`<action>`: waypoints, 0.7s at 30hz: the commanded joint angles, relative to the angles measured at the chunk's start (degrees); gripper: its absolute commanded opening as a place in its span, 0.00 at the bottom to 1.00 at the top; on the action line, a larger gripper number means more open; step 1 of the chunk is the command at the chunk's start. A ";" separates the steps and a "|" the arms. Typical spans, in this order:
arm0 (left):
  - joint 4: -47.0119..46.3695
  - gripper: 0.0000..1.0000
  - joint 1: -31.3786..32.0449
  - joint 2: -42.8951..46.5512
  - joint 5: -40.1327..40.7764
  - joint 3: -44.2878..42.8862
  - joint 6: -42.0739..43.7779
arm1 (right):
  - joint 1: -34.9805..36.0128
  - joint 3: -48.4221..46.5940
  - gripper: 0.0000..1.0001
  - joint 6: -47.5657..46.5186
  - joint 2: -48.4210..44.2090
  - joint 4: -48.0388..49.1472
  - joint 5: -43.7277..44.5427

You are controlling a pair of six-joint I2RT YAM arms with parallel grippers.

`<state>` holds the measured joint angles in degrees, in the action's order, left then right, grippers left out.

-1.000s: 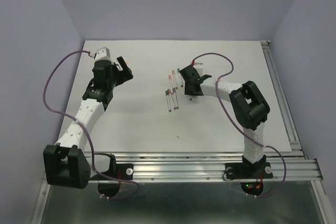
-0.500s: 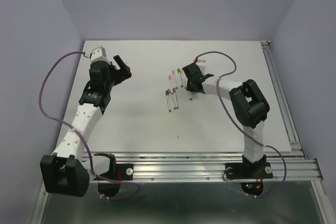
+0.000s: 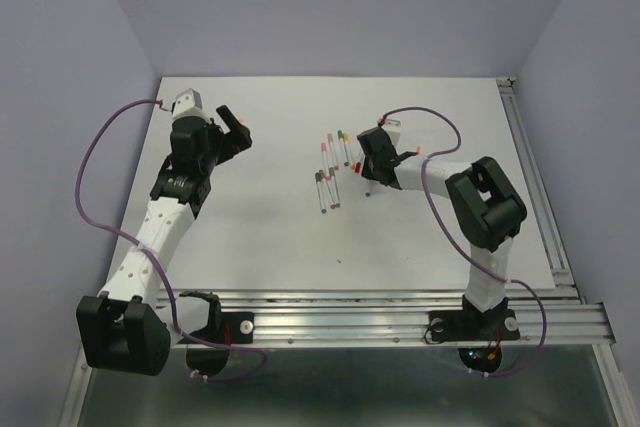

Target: Open the pen caps

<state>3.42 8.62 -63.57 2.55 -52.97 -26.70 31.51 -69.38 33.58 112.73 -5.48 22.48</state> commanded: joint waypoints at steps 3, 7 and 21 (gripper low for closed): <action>-4.55 0.99 1.48 -0.85 -9.74 0.85 -2.39 | 0.05 6.80 0.01 -0.71 -5.66 -6.65 -2.09; -8.85 0.99 6.40 -3.22 -17.54 2.17 -2.66 | 0.05 11.02 0.01 -5.09 -14.87 -4.29 -5.85; -19.24 0.98 24.16 -12.81 -21.54 -0.73 -10.39 | 2.50 26.32 0.01 -3.88 -36.25 21.55 -42.43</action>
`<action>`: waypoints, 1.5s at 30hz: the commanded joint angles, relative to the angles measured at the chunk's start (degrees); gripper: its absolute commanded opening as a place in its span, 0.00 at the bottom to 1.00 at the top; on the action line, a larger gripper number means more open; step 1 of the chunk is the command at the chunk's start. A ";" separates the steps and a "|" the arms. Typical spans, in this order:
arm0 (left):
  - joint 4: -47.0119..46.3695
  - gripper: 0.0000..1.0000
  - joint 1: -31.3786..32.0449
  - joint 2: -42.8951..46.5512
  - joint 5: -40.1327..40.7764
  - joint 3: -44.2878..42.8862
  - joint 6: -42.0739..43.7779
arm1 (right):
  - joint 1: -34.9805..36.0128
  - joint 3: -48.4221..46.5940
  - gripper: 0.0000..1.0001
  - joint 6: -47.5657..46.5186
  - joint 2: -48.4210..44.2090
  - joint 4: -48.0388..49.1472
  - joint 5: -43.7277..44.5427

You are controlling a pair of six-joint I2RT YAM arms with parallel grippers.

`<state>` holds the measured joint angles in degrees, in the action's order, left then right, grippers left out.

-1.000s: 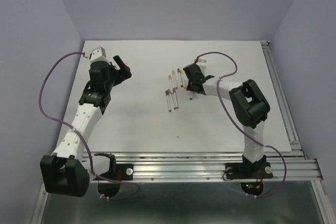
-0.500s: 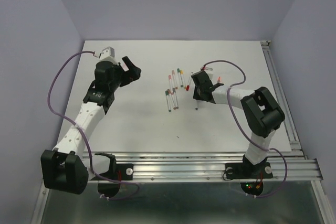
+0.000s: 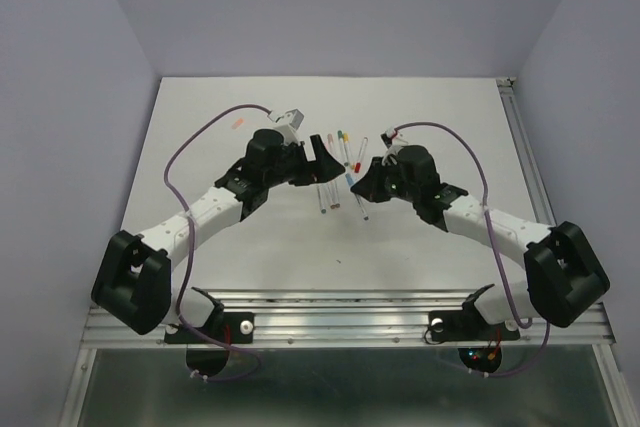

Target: Open the pen caps

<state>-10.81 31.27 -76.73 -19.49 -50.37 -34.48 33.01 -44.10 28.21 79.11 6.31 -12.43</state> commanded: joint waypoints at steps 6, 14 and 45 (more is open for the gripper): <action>-6.24 0.93 3.54 0.09 3.31 -3.16 -5.68 | 1.88 2.61 0.01 4.40 -4.49 15.56 -9.63; -8.00 0.69 4.51 -1.14 3.93 -3.42 -9.29 | 2.41 3.05 0.01 5.98 -6.34 18.92 -9.46; -10.72 0.00 4.68 -0.79 7.00 -1.75 -12.72 | 3.02 -2.75 0.47 3.61 0.16 13.73 -11.57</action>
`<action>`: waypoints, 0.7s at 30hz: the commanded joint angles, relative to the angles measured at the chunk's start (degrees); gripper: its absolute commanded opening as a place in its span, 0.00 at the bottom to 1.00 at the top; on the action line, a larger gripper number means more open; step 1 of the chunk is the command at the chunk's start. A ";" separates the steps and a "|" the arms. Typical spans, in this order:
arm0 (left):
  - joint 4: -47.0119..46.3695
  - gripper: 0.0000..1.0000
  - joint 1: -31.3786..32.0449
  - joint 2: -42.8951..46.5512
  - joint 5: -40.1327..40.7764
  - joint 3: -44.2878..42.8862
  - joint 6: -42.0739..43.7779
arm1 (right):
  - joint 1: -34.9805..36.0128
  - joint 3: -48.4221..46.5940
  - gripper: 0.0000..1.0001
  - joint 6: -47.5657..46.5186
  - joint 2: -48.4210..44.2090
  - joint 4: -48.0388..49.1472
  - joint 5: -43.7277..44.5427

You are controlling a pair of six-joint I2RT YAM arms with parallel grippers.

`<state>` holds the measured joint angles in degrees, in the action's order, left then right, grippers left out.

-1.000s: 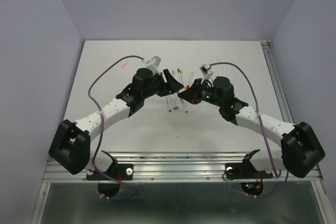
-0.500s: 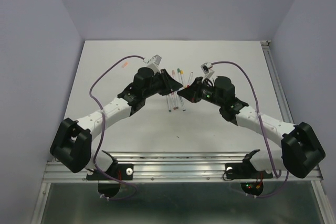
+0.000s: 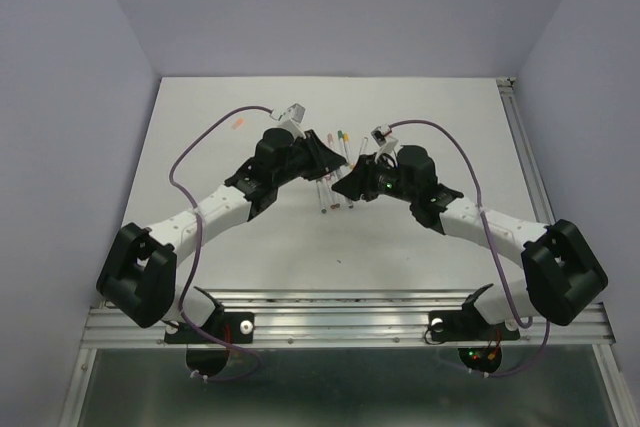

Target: Open the pen caps

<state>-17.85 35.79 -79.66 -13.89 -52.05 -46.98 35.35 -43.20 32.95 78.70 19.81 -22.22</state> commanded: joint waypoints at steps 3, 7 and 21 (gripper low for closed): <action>-4.04 0.00 0.24 1.96 1.67 -0.24 -0.13 | 0.94 -3.47 0.18 -0.96 0.67 0.49 -1.78; -3.86 0.00 -0.63 1.44 6.76 -1.47 2.06 | 1.47 -2.24 0.01 0.36 0.49 -0.56 -2.74; -0.88 0.00 -24.79 -6.12 8.97 -10.79 9.53 | 11.67 17.54 0.01 9.24 -7.85 7.89 -3.11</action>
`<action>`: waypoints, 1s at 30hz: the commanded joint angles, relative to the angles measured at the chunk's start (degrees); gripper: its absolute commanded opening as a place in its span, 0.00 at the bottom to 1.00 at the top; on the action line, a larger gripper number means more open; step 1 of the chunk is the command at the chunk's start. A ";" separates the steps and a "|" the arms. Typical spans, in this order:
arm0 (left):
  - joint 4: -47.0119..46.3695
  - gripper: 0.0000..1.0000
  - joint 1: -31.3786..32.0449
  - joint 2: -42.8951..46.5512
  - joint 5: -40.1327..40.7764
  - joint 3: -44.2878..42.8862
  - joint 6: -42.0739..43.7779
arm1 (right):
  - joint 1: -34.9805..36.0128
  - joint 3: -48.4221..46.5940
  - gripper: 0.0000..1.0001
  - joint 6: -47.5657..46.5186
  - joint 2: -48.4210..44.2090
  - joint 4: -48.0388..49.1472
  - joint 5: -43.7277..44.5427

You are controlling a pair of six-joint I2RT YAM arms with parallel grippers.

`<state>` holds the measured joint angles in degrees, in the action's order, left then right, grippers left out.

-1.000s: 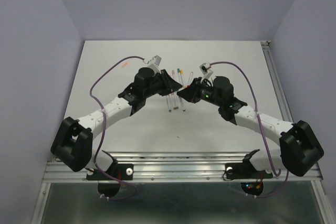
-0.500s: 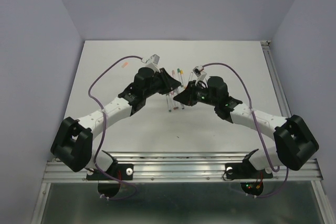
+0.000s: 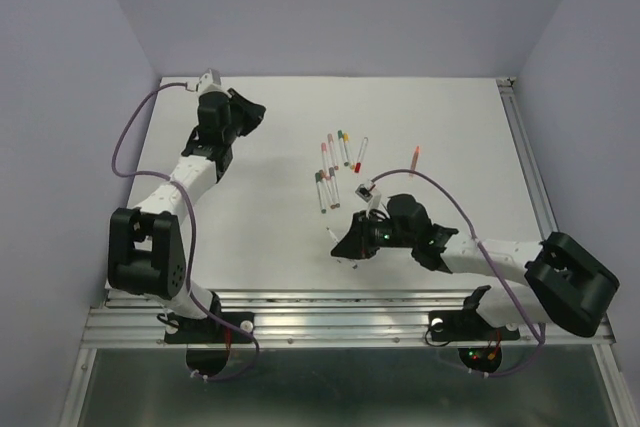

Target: Open the pen caps

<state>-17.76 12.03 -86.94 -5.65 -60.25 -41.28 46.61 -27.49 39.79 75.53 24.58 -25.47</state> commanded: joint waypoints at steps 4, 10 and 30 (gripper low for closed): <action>7.78 0.00 -2.45 -1.64 0.55 -6.35 12.15 | 0.32 -4.21 0.01 1.26 -6.01 -8.81 14.07; 20.13 0.00 -2.54 -11.66 6.95 -15.51 20.70 | -4.58 -13.36 0.01 -1.82 -2.32 -26.58 30.21; 32.17 0.06 -3.16 -36.37 20.59 -37.49 32.84 | -23.84 -40.97 0.02 -10.08 25.09 -37.41 41.20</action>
<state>11.92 9.26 -123.28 11.29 -94.50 -11.18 24.16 -61.63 31.92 96.77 -10.74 12.97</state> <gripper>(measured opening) 0.255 0.211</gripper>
